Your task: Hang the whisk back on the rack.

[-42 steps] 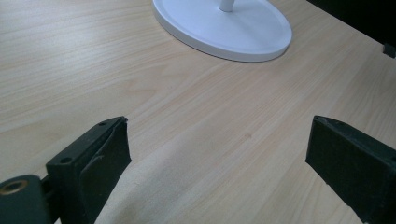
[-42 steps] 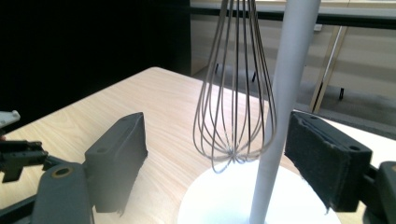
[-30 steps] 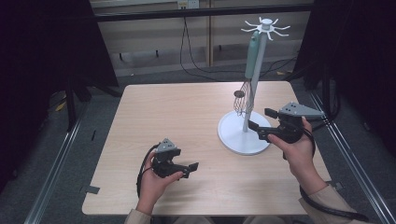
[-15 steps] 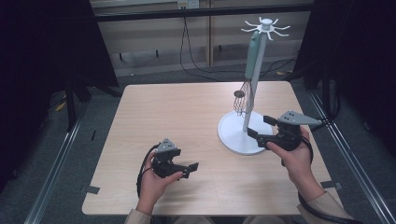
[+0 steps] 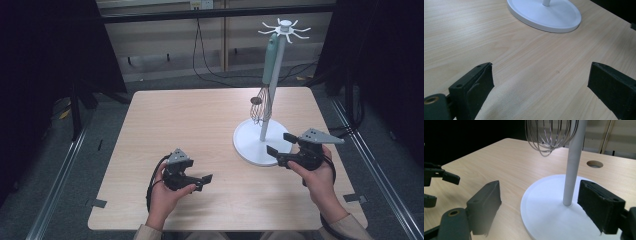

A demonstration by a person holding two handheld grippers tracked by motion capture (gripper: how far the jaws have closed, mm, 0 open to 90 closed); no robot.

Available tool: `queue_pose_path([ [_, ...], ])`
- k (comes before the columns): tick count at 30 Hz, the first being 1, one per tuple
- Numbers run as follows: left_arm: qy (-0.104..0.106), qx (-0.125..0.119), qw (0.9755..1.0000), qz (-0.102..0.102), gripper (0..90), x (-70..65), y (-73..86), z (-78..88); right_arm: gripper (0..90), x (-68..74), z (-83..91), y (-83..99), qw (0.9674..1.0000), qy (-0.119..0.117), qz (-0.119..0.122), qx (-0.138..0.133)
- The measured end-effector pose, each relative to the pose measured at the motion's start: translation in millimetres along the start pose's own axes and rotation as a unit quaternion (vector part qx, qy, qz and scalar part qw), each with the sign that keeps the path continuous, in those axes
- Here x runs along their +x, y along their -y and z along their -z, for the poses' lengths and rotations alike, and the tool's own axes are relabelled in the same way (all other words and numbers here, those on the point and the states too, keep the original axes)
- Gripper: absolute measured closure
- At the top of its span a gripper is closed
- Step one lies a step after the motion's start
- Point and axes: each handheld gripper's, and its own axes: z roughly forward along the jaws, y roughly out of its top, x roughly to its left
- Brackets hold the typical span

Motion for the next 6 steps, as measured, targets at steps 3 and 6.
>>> queue_pose_path([
  [3, 0.001, 0.0, 1.0, 0.0, 6.0, -0.1, 0.0, -0.2, 18.0, -0.5, -0.1, 5.3, 1.0, -0.001, -0.002, 0.002],
  [6, 0.001, -0.001, 1.0, 0.001, 5.9, -0.4, -0.1, -0.2, 17.9, -0.8, 0.6, 6.3, 1.0, 0.002, 0.005, 0.007],
])
